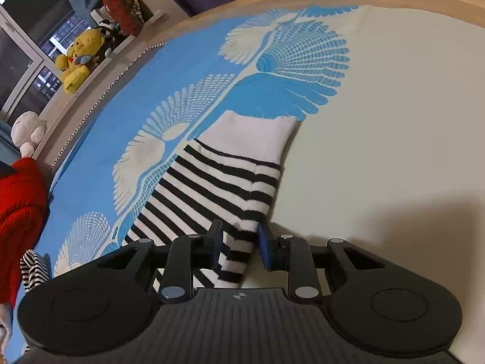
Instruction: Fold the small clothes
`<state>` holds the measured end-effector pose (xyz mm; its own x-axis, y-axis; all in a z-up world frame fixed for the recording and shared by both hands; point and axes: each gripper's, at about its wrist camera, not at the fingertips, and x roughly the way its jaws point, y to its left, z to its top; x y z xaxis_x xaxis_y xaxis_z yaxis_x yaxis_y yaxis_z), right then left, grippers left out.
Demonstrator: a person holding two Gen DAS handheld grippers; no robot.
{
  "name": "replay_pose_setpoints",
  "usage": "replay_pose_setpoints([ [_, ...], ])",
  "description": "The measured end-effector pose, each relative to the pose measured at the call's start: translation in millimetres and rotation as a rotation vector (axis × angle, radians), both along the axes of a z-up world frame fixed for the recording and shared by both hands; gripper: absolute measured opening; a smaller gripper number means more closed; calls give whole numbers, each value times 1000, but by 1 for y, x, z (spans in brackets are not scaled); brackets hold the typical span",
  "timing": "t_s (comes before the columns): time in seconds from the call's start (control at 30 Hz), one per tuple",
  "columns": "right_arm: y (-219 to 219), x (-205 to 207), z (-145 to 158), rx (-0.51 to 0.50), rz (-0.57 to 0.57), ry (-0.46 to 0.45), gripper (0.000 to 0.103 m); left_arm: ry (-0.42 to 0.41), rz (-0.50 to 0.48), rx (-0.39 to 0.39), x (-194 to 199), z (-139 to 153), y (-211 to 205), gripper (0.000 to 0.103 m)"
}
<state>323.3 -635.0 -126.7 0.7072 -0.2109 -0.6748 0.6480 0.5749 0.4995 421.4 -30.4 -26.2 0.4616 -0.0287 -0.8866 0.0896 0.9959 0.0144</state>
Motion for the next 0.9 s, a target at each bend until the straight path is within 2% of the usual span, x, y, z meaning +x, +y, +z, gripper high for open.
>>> replay_pose_setpoints([
  [0.03,1,1,0,-14,-3,4,23,-1,0,-2,0,0,0,46],
  [0.1,2,1,1,-34,-27,14,5,-3,-1,-6,-1,2,0,46],
  [0.17,2,-3,4,-52,-67,-1,4,-7,2,-11,-1,3,2,46],
  [0.3,7,-19,27,-119,-202,-34,3,-8,25,-22,-1,6,7,46],
  [0.4,8,-25,30,-119,-264,22,3,-10,31,-30,-1,7,9,46],
  [0.5,1,-31,16,-43,-327,80,7,-11,34,-39,-1,9,10,46],
  [0.57,-10,-32,2,44,-319,60,9,-10,33,-42,-2,9,9,46],
  [0.6,-13,-32,-1,54,-306,42,9,-11,32,-43,-2,9,9,46],
  [0.7,-20,-30,-3,29,-276,20,9,-12,35,-42,-2,10,12,46],
  [0.8,-21,-28,1,5,-299,31,5,-15,52,-41,0,11,19,46],
  [0.9,4,-19,25,-145,-297,49,5,-22,79,-48,1,14,30,46],
])
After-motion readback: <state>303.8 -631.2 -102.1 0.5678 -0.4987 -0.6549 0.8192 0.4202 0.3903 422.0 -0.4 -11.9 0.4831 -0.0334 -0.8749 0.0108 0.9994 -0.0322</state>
